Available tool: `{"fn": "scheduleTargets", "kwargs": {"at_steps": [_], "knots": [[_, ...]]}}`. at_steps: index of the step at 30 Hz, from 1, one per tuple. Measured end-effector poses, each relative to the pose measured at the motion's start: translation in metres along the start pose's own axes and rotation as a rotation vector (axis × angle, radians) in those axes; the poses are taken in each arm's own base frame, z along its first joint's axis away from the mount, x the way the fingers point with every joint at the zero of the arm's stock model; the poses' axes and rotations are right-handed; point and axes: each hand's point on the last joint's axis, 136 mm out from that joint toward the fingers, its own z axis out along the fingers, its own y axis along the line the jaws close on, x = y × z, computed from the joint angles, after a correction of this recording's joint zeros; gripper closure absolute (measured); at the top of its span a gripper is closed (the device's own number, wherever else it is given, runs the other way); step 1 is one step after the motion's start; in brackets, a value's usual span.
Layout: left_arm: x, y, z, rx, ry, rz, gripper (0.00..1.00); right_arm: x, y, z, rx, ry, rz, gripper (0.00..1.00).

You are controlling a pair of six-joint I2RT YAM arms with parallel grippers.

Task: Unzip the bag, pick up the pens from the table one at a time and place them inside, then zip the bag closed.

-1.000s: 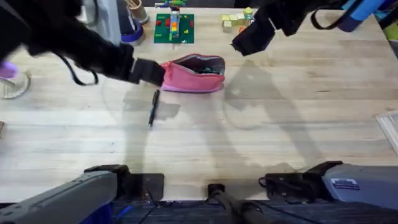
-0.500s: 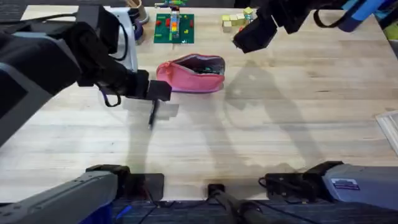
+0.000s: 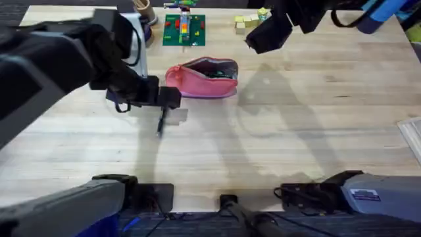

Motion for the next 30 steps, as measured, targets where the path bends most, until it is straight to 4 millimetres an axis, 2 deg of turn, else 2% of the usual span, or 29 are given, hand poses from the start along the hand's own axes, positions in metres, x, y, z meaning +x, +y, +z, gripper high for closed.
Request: {"fn": "scheduleTargets", "kwargs": {"at_steps": [9,21,24,30], "knots": [[0.016,-0.006,0.041,-0.074,0.167,0.067,0.005,0.0,0.0,0.0,0.0,0.0,0.0,0.005],[0.015,-0.006,0.043,-0.103,0.197,0.054,0.017,0.0,0.0,0.0,0.0,0.0,0.0,0.004],[0.015,-0.005,0.043,-0.108,0.197,0.05,0.155,0.0,0.0,0.0,0.0,0.0,0.0,0.004],[0.016,-0.006,0.043,-0.107,0.199,0.041,0.683,0.0,0.0,0.0,0.0,0.0,0.0,0.005]]}}
